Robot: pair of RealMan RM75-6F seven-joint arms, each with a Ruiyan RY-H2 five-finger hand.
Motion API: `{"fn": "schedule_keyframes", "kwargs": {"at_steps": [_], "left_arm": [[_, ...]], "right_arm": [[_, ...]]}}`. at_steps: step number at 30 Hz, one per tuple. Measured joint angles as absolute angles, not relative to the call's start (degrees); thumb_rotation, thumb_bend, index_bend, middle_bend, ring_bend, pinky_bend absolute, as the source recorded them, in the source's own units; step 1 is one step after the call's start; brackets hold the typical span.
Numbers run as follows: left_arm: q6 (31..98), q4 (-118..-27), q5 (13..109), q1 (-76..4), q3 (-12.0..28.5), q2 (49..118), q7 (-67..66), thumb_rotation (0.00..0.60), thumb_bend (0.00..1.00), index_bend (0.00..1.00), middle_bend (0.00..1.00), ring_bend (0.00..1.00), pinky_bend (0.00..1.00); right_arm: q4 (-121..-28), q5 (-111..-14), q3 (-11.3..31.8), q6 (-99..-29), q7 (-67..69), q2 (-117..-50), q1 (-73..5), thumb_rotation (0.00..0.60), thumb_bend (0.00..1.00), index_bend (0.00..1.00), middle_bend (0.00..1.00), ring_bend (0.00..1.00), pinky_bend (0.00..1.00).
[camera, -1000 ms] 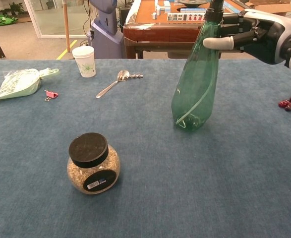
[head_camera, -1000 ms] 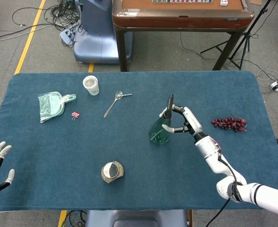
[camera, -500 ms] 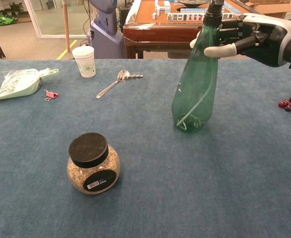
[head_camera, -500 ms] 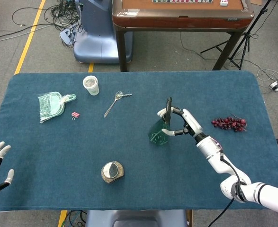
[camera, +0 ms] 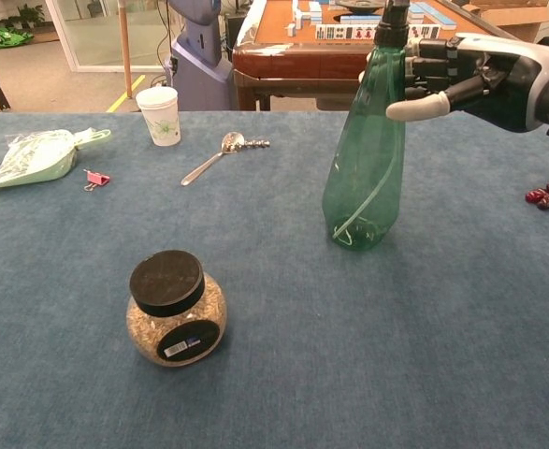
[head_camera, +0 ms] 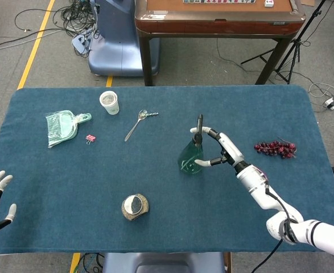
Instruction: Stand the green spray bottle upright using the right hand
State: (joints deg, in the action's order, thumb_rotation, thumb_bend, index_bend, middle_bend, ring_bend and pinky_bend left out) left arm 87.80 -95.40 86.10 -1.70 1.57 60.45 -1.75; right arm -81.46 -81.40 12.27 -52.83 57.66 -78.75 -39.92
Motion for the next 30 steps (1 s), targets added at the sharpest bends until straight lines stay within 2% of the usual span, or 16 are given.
{"fn": "schedule_keyframes", "kwargs": {"at_steps": [5, 12, 18, 23, 30], "left_arm": [[87.9, -95.4, 86.1, -1.7, 1.6, 60.5, -1.7, 0.6, 0.45, 0.11, 0.04, 0.06, 0.05], [87.5, -95.3, 86.0, -1.9, 1.8, 60.5, -1.8, 0.6, 0.45, 0.11, 0.04, 0.06, 0.05], [87.3, -95.3, 86.2, -2.2, 1.8, 60.5, -1.9, 0.6, 0.45, 0.11, 0.04, 0.06, 0.05], [87.3, -95.2, 86.3, -2.3, 1.9, 60.6, -1.8, 0.6, 0.45, 0.11, 0.04, 0.06, 0.05], [87.0, -95.2, 86.4, -2.8, 2.1, 60.6, -2.0, 0.6, 0.45, 0.11, 0.04, 0.06, 0.05]], "right_arm": [[-81.4, -82.2, 11.8, -52.5, 58.0, -78.1, -40.1, 0.6, 0.0, 0.12, 0.11, 0.02, 0.0], [-82.9, -83.6, 10.7, -53.0, 57.4, -75.4, -39.6, 0.6, 0.0, 0.05, 0.07, 0.0, 0.0], [-85.4, -83.5, 10.1, -53.8, 55.5, -72.7, -38.4, 0.6, 0.0, 0.04, 0.08, 0.0, 0.0], [-87.6, -82.3, 9.5, -54.9, 51.1, -71.0, -36.7, 0.6, 0.0, 0.05, 0.14, 0.01, 0.0], [-92.5, -79.2, 8.1, -57.6, 37.6, -66.8, -33.3, 0.6, 0.0, 0.08, 0.15, 0.02, 0.0]]}}
